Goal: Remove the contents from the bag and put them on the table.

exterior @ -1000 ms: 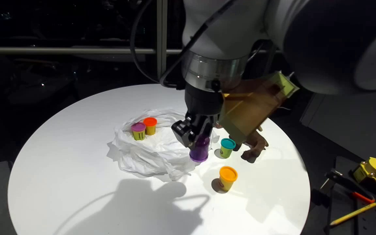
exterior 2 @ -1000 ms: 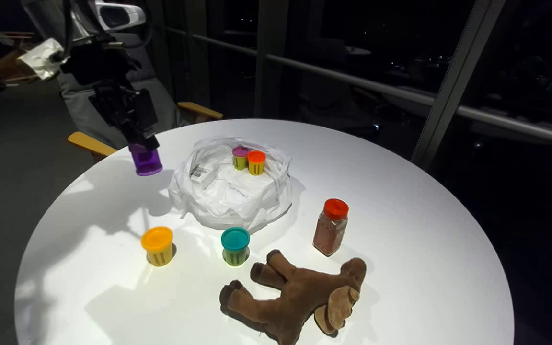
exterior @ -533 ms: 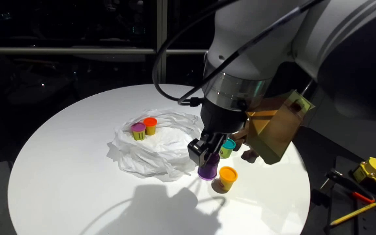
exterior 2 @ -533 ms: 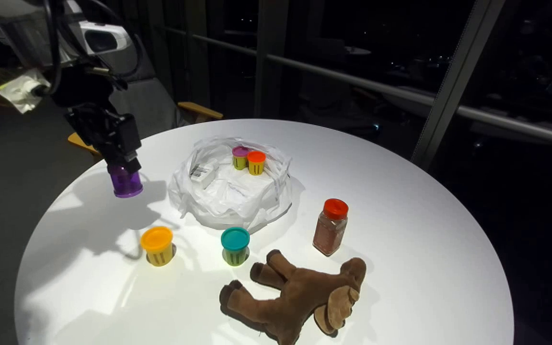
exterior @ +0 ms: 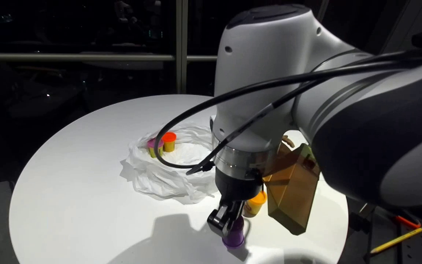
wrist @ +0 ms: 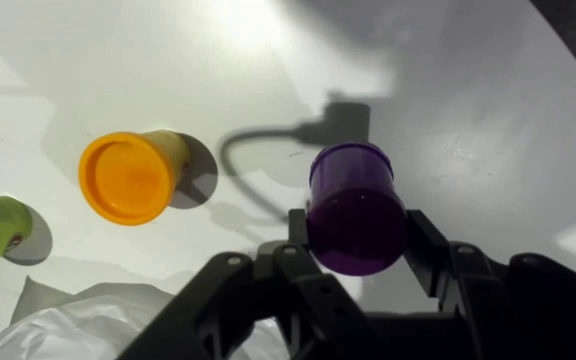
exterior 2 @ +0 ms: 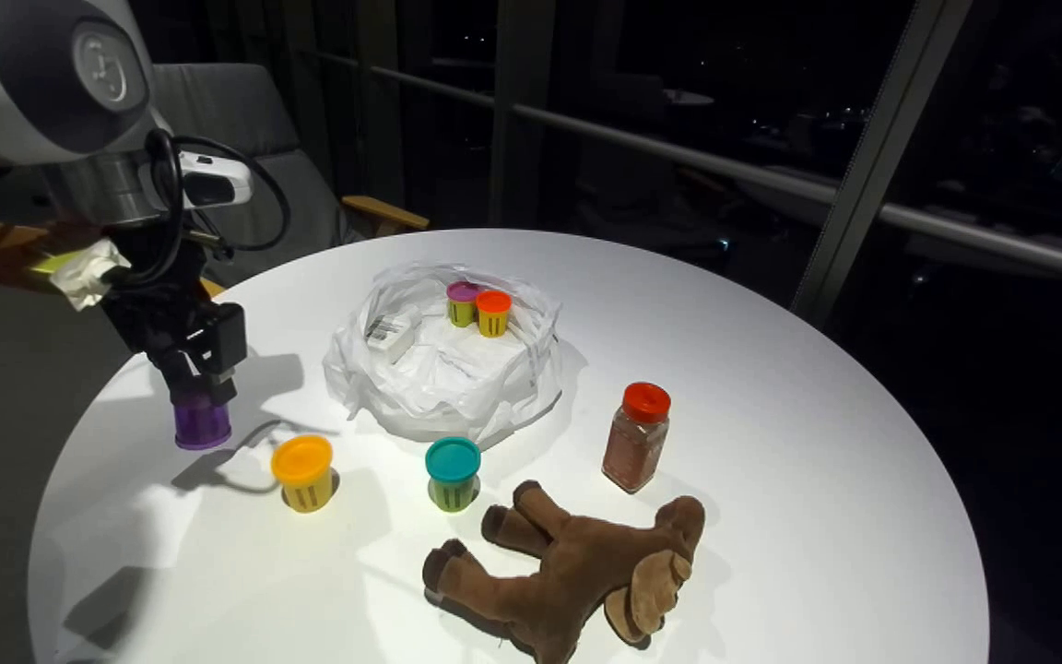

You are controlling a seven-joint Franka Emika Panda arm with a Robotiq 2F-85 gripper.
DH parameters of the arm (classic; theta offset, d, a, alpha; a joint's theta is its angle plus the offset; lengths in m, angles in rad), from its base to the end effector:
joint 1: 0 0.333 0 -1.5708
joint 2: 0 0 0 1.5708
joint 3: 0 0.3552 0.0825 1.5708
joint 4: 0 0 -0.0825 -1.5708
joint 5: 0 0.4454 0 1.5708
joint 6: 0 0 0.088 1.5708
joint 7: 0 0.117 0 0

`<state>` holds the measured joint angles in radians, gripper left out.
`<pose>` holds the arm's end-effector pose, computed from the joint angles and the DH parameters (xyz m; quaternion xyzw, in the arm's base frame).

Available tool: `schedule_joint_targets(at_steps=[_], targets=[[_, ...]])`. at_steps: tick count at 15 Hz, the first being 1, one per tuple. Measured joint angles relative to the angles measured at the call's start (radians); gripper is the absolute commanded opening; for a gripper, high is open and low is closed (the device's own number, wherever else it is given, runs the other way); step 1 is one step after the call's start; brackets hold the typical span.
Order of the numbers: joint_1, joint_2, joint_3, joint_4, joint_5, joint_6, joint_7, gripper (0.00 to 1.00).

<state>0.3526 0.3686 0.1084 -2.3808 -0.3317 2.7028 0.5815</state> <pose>0.4712 0.2493 0.1346 0.9948 0.0881 0.0070 0.0507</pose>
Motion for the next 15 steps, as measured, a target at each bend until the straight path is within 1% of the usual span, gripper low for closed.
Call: schedule_joint_targets(at_steps=[3, 7, 11, 15], targets=[[0.015, 0.014, -0.005, 0.015, 0.001, 0.023, -0.014, 0.26], [0.054, 0.015, -0.045, 0.019, -0.001, 0.088, -0.014, 0.26], [0.110, 0.036, -0.116, 0.028, -0.026, 0.124, -0.013, 0.26], [0.183, 0.083, -0.207, 0.054, -0.086, 0.159, 0.004, 0.26]])
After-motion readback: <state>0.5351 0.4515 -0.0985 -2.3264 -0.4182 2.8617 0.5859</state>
